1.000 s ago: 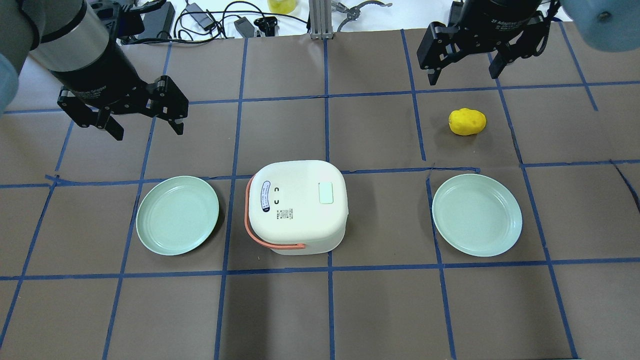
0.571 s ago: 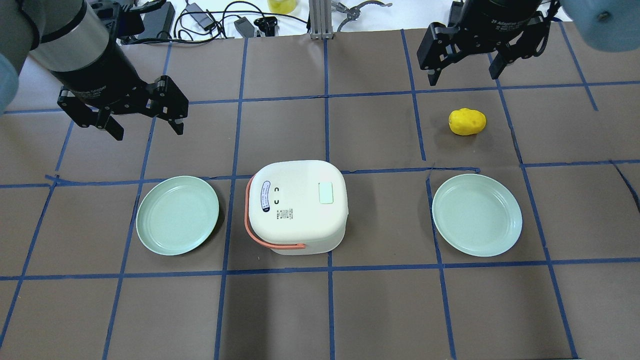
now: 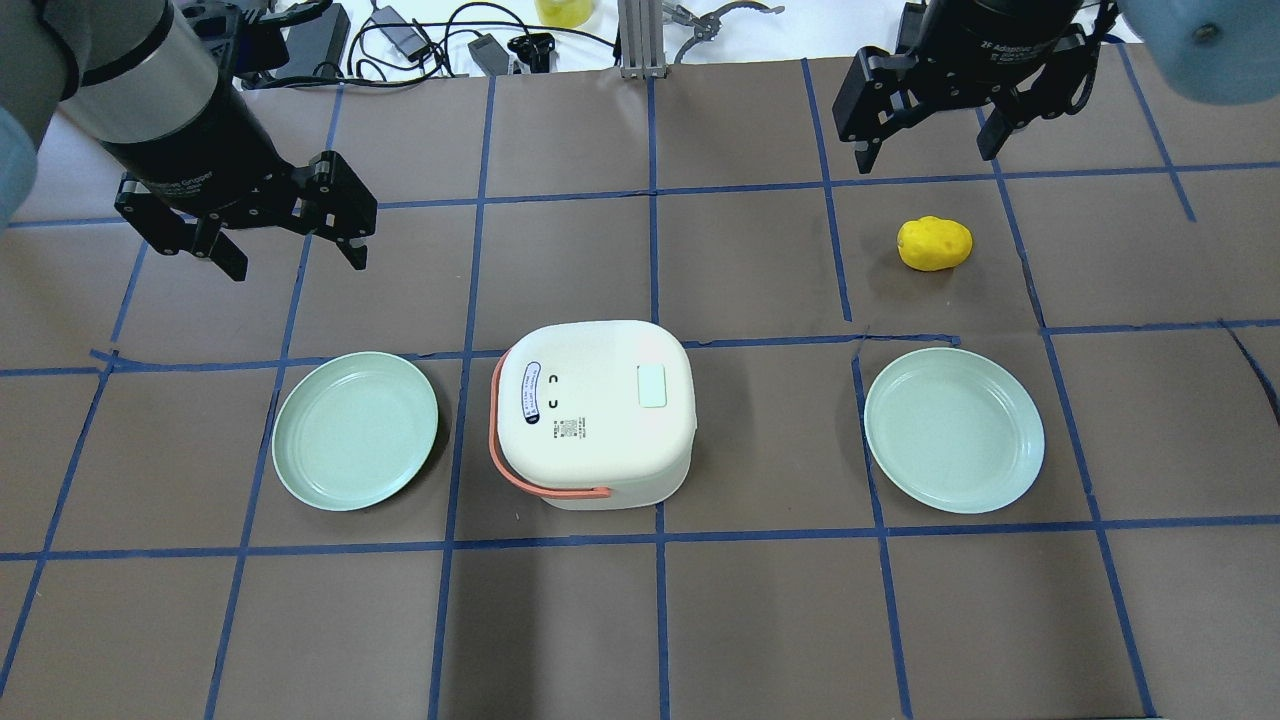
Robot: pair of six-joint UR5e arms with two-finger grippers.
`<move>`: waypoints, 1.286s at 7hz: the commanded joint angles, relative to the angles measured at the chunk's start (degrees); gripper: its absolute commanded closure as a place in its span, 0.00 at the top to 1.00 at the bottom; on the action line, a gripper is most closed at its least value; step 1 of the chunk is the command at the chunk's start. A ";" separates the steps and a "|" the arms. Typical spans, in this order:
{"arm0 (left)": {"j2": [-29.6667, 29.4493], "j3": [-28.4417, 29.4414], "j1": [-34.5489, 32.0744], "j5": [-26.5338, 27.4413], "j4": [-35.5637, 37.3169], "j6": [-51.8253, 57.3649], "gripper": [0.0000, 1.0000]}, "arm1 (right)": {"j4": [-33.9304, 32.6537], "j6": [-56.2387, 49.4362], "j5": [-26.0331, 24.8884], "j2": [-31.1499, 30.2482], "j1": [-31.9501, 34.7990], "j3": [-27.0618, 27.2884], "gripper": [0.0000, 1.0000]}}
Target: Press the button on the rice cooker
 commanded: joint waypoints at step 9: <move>0.00 0.00 0.00 0.00 0.00 0.05 1.00 | 1.88 13.69 4.27 3.72 14.34 4.11 0.20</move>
